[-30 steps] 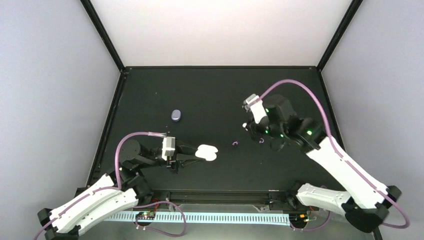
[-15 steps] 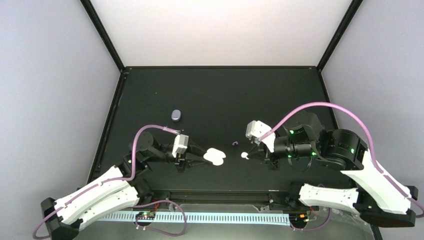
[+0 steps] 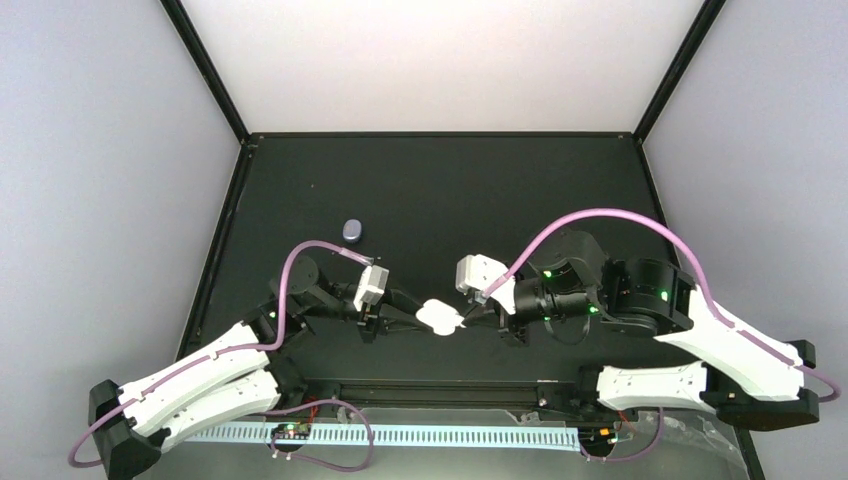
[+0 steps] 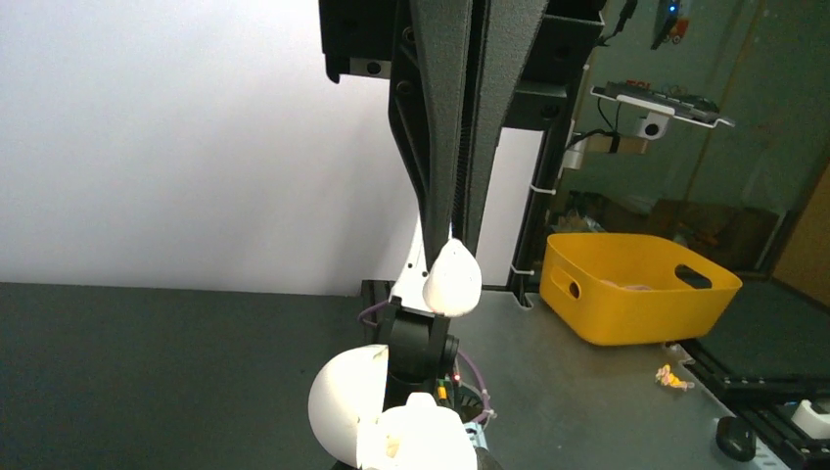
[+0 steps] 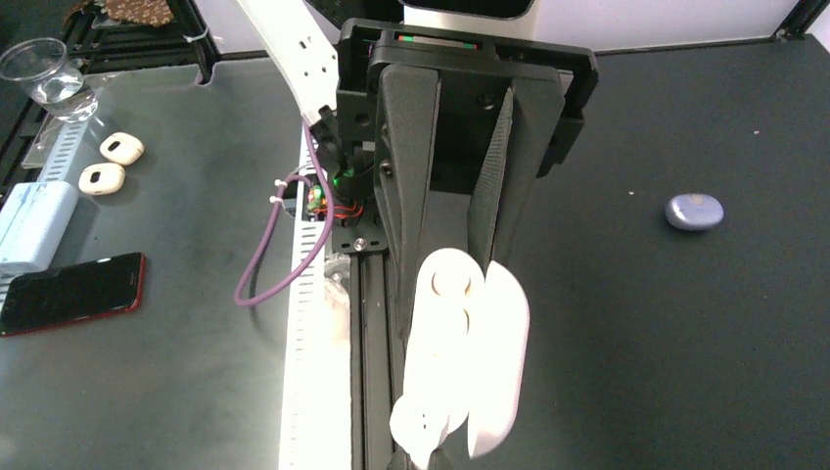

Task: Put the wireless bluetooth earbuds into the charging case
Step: Place the earbud in the charging case.

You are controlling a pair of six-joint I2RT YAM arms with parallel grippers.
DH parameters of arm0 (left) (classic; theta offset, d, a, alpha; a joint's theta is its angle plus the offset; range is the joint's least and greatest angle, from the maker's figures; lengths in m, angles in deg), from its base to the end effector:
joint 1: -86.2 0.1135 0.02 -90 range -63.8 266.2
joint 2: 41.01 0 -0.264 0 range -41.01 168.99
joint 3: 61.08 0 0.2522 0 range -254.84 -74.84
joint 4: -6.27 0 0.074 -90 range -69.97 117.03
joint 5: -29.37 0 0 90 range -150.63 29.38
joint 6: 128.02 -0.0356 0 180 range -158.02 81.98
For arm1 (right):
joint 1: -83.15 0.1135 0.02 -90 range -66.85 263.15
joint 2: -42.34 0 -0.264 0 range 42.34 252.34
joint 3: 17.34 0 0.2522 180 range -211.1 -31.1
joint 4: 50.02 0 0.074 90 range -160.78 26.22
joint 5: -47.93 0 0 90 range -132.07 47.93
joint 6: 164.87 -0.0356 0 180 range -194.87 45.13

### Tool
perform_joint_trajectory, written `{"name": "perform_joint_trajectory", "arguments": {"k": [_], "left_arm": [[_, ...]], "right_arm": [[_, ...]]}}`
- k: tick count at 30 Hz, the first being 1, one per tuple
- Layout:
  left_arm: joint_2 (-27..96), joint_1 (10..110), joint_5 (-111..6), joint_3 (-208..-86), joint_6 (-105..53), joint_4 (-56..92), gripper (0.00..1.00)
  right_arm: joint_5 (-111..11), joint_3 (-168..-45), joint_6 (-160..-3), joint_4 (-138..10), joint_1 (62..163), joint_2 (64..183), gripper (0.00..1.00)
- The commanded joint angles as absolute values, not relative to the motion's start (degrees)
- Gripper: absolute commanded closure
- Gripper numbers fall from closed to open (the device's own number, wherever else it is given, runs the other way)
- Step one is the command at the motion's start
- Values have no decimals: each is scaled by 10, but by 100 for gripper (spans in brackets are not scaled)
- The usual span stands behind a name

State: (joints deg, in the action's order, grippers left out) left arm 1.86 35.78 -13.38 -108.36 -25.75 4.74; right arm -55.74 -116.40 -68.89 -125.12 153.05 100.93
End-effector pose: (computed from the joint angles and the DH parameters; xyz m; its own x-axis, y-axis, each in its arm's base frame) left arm 0.0917 -0.1520 0.3227 -0.1457 -0.0502 -0.9881 0.9800 -0.1444 -0.1371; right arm 0.0483 0.1566 0.4408 -0.0922 -0.5465 -0.8324 -0.9943 0.0949 0.0478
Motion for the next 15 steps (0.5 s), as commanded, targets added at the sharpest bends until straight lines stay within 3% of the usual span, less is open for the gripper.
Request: {"name": "perform_joint_trajectory", "arguments": {"k": [1, 15], "left_arm": [[17, 354, -115, -1108, -259, 15, 98], [8, 354, -138, -1108, -261, 16, 98]], "right_arm": [[-535, -1155, -685, -1209, 1547, 1023, 99], [-498, -1146, -695, -1212, 1571, 1040, 99]]}}
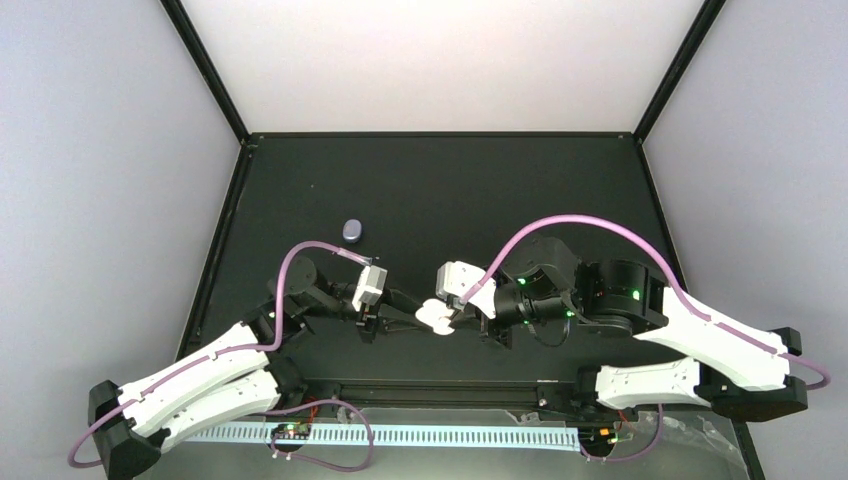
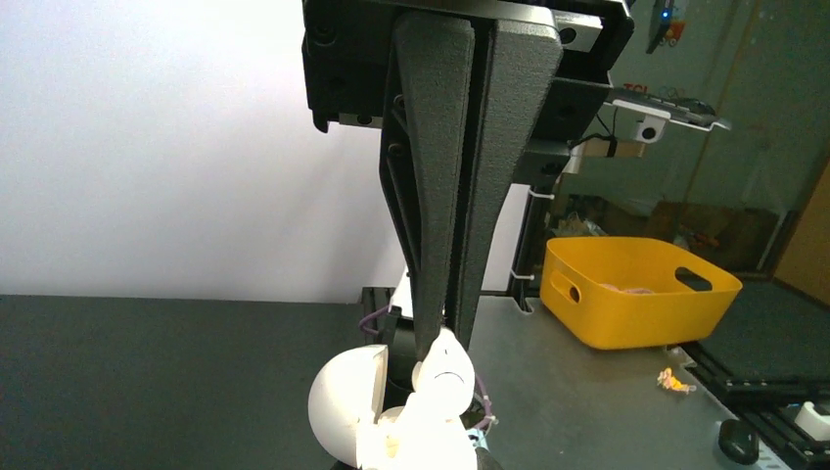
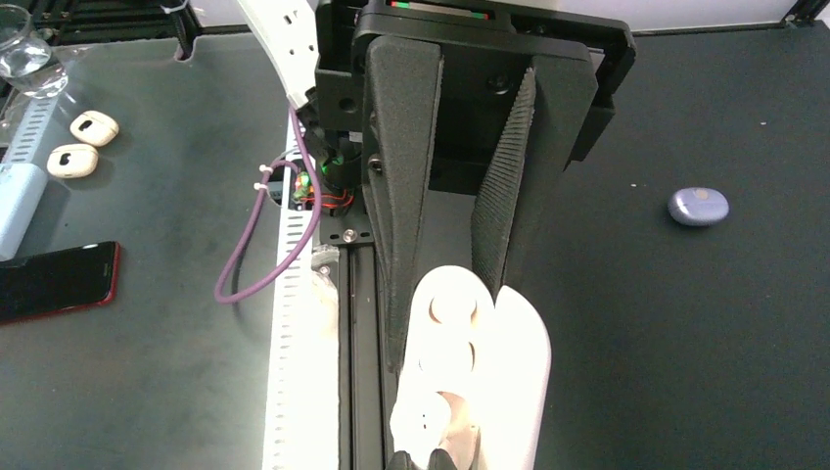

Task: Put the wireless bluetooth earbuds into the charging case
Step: Place the earbud in the charging case.

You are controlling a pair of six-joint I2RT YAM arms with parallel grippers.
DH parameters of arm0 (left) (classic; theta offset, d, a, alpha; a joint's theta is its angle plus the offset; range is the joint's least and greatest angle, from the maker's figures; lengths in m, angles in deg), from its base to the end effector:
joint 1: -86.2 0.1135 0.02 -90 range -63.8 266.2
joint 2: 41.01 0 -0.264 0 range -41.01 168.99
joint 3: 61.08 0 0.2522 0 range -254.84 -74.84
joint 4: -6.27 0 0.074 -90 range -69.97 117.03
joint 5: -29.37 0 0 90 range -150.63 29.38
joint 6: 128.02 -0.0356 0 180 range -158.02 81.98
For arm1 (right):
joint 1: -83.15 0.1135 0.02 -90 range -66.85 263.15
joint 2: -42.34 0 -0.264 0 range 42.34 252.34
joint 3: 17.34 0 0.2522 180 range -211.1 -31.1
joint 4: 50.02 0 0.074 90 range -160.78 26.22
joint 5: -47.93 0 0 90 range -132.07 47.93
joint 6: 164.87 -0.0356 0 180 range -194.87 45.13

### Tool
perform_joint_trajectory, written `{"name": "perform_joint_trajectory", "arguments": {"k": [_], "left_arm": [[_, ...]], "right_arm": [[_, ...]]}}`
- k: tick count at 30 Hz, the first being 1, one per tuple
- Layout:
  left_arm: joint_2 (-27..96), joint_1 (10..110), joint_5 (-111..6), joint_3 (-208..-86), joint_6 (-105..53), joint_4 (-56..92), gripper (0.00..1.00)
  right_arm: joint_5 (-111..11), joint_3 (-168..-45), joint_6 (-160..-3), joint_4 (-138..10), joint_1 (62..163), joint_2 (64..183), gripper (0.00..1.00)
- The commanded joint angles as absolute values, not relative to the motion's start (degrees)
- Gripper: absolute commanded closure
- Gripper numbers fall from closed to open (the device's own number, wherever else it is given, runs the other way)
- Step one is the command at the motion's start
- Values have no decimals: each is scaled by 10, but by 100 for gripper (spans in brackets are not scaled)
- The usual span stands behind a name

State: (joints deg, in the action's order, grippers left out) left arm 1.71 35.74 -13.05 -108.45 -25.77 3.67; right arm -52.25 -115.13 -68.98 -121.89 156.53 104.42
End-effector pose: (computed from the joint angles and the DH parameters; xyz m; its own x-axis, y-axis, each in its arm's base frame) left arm 0.0909 -0.1514 0.3254 -0.1308 -0.0664 -0.9892 0.9810 -0.1529 -0.1194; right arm 0.0481 0.1831 0.4296 -0.0669 -0.5773 -0.8138 -0.9961 0.0860 0.0209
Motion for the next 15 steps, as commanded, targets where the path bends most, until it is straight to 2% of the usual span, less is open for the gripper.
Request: {"name": "perform_joint_trajectory", "arguments": {"k": [1, 15], "left_arm": [[6, 354, -140, -1107, -261, 17, 98], [-7, 354, -152, -1105, -255, 14, 98]], "right_arm": [[-494, -1145, -697, -1213, 1571, 1040, 99], [-476, -1135, -710, -1203, 1577, 1041, 99]]}}
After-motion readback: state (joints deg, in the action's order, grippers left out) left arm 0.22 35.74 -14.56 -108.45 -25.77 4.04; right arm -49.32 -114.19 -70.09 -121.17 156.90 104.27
